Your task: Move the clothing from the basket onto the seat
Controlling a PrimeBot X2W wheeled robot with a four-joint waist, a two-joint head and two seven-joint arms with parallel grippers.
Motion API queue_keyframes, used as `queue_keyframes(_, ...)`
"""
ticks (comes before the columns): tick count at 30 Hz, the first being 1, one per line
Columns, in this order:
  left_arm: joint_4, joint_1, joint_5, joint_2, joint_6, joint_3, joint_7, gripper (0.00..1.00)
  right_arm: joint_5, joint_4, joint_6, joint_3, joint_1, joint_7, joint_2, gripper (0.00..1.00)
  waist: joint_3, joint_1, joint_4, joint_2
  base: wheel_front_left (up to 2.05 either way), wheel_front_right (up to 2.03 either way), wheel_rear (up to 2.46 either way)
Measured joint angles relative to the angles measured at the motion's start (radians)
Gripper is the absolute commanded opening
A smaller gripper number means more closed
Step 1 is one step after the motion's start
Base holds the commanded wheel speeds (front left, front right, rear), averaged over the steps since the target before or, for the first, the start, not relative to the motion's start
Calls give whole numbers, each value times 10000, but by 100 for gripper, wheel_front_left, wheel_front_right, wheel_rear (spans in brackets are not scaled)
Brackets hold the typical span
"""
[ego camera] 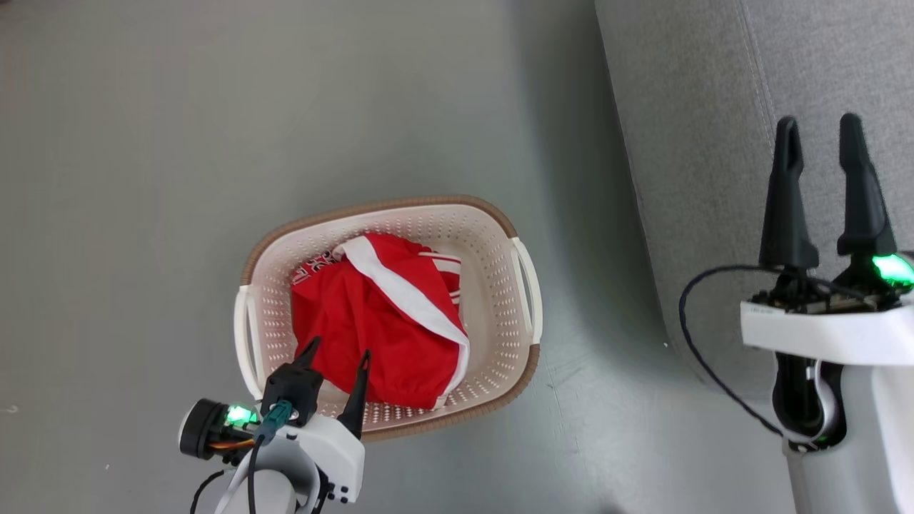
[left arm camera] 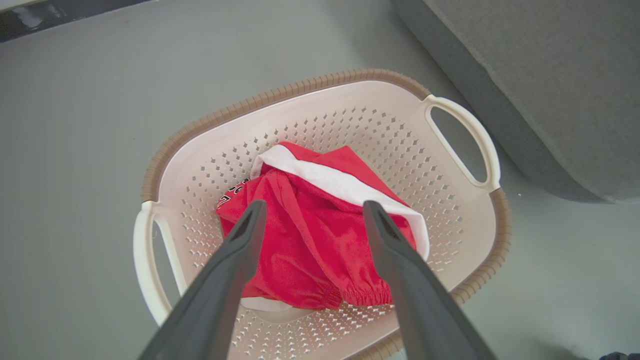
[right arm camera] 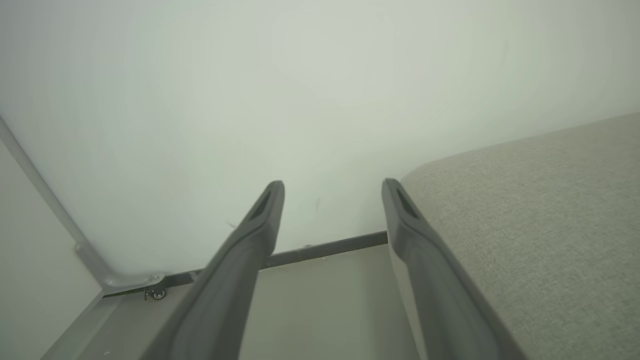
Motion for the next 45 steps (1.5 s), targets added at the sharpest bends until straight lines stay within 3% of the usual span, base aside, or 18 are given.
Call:
queue_keyframes(17,736,-1073,90,12,13,-27,0,100,-71,-33,2,407,-1699,0,-21,100,1021,-1,-410,0,0,0,0)
queue_keyframes(45,2861,-2232,142,40,-470,-174,426,100,-67,234,2,121,-2336,-2,-48,100,1861,-1,-697,0,0,0,0)
